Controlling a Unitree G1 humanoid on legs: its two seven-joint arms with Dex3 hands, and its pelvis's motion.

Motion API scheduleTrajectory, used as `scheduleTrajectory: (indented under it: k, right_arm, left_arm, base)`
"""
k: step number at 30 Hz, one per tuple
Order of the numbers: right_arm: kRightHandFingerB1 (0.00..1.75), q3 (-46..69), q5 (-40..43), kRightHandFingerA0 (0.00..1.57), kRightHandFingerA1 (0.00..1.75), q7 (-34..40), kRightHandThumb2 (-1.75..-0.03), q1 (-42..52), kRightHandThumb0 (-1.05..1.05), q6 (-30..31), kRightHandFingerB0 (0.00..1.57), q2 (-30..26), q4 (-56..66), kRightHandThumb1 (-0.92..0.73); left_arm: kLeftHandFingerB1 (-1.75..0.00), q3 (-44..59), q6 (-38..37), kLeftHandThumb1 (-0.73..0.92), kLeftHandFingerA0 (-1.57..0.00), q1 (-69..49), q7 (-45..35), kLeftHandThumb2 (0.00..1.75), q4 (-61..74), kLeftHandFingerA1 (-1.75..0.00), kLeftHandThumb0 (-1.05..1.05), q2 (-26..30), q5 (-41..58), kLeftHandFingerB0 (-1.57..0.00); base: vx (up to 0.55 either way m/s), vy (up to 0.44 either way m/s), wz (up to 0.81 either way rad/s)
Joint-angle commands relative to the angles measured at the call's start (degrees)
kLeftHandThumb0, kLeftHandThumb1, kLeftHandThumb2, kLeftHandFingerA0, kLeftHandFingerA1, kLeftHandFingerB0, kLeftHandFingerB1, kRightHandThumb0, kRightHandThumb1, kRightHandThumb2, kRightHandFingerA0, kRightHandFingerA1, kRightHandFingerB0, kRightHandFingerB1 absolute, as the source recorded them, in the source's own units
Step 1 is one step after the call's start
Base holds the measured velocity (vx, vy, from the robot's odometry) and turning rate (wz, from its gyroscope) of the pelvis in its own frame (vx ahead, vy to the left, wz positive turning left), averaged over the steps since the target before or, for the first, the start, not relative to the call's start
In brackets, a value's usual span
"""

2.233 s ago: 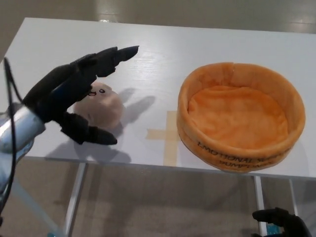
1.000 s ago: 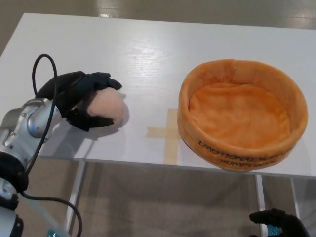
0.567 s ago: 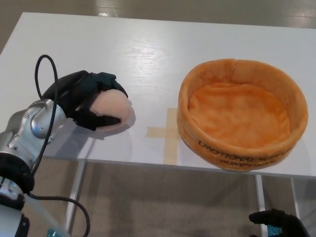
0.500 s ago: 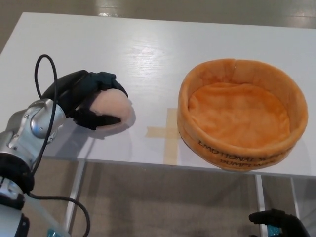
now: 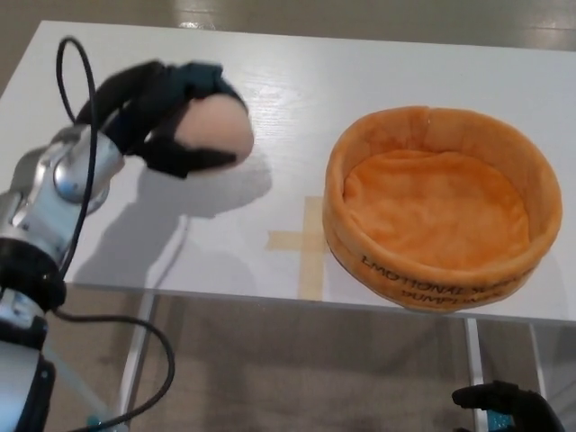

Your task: Use the left hand to pick up the pink round toy on the left and place it inside the orange plate on the desk.

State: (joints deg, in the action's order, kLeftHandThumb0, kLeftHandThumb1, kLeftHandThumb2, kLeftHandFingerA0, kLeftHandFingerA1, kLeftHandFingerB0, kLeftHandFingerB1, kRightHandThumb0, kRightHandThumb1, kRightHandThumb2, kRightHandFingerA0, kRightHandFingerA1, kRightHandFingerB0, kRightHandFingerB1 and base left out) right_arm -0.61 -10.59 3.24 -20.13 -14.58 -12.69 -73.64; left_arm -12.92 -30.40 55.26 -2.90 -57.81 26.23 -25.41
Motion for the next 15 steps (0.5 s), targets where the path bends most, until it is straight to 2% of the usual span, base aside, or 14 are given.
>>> scheduleTrajectory:
  k: [1,2,3,4,5,6,8,9,10,11,12,13,14,15]
  right_arm:
    - [0.73,-0.39,-0.24,0.57,0.85,-0.52,-0.58,0.42,-0.19,0.78,0.52,0.08,-0.21,-0.59]
    - [0.73,-0.41,-0.23,0.58,0.86,-0.49,-0.57,0.43,-0.18,0.76,0.52,0.15,-0.20,-0.59]
    - [0.73,-0.40,-0.20,0.58,0.86,-0.48,-0.57,0.44,-0.18,0.73,0.52,0.20,-0.19,-0.59]
    - [0.73,-0.42,-0.17,0.60,0.87,-0.43,-0.58,0.50,-0.17,0.63,0.52,0.29,-0.19,-0.59]
    - [0.73,-0.50,-0.22,0.60,0.87,-0.36,-0.58,0.55,-0.17,0.53,0.52,0.33,-0.20,-0.59]
    - [0.74,-0.35,-0.02,0.58,0.87,-0.46,-0.58,0.51,-0.17,0.57,0.52,0.45,-0.20,-0.59]
    - [0.74,-0.13,0.31,0.58,0.87,-0.62,-0.58,0.44,-0.17,0.68,0.52,0.62,-0.19,-0.59]
    - [0.73,-0.32,0.11,0.59,0.87,-0.50,-0.58,0.43,-0.18,0.64,0.52,0.62,-0.18,-0.59]
    - [0.73,-0.54,-0.14,0.59,0.87,-0.35,-0.58,0.42,-0.18,0.60,0.52,0.61,-0.17,-0.59]
    - [0.73,-0.59,-0.17,0.59,0.87,-0.38,-0.57,0.44,-0.17,0.53,0.52,0.65,-0.13,-0.60]
    - [0.73,-0.61,-0.15,0.59,0.87,-0.42,-0.57,0.46,-0.17,0.49,0.52,0.67,-0.10,-0.60]
    - [0.72,-0.68,-0.17,0.59,0.87,-0.55,-0.57,0.42,-0.17,0.60,0.51,0.70,-0.09,-0.60]
    - [0.72,-0.73,-0.19,0.59,0.87,-0.61,-0.57,0.37,-0.17,0.72,0.51,0.70,-0.11,-0.60]
    - [0.72,-0.88,-0.33,0.58,0.85,-0.57,-0.57,0.31,-0.18,0.97,0.52,0.68,-0.10,-0.60]
  left_arm:
    - [-0.95,-0.51,0.57,0.80,-0.79,3.99,-1.13,0.69,4.41,-1.55,-0.22,-1.76,0.17,-0.79]
    - [-1.02,-0.84,1.24,0.79,-0.82,5.32,-1.53,0.67,4.80,-1.53,-0.28,-2.95,0.09,-0.78]
    - [-1.02,-1.07,1.74,0.79,-0.82,6.27,-1.86,0.67,5.09,-1.53,-0.28,-3.82,0.06,-0.78]
    - [-0.82,-1.76,2.48,0.79,-0.81,7.69,-1.82,0.63,5.82,-1.52,-0.28,-5.17,-0.59,-0.83]
    - [-0.82,-2.37,2.91,0.79,-0.81,8.40,-1.32,0.63,6.49,-1.52,-0.28,-5.85,-1.47,-0.83]
    - [-0.64,-2.80,3.47,0.75,-0.91,9.11,-1.24,0.64,6.74,-1.30,-0.26,-6.67,-1.82,-0.88]
    - [-0.64,-3.34,4.35,0.75,-0.91,9.96,-1.26,0.64,7.03,-1.30,-0.26,-7.69,-2.03,-0.88]
    - [-0.79,-3.67,4.07,0.75,-0.87,10.16,-0.89,0.64,7.00,-1.41,-0.22,-7.96,-2.29,-0.84]
    - [-0.79,-4.09,3.77,0.75,-0.87,10.41,-0.41,0.64,6.97,-1.41,-0.22,-8.30,-2.63,-0.84]
    - [-1.04,-4.62,4.36,0.76,-0.82,11.02,-0.76,0.62,6.98,-1.54,-0.23,-9.50,-2.71,-0.79]
    - [-1.04,-4.97,4.84,0.76,-0.82,11.44,-1.08,0.62,6.98,-1.54,-0.23,-10.34,-2.70,-0.79]
    - [-0.50,-6.09,5.97,0.69,-0.94,12.10,-0.75,0.60,7.27,-1.12,-0.30,-12.09,-3.52,-0.72]
    - [-0.50,-6.69,6.50,0.69,-0.94,12.28,-0.26,0.60,7.50,-1.12,-0.30,-12.78,-4.13,-0.72]
    - [-0.67,-7.42,6.93,0.70,-0.90,12.51,-0.03,0.62,7.47,-1.33,-0.20,-13.95,-4.56,-0.89]
  base:
    - [0.00,0.000,0.00]
    - [0.00,0.000,0.00]
    - [0.00,0.000,0.00]
    - [0.00,0.000,0.00]
    - [0.00,0.000,0.07]
    - [0.00,0.000,0.00]
    - [0.00,0.000,0.00]
    - [0.00,0.000,0.00]
    - [0.00,0.000,0.00]
    - [0.00,0.000,0.00]
    - [0.00,0.000,0.00]
    - [0.00,0.000,0.00]
    - [0.00,0.000,0.00]
    - [0.00,0.000,0.00]
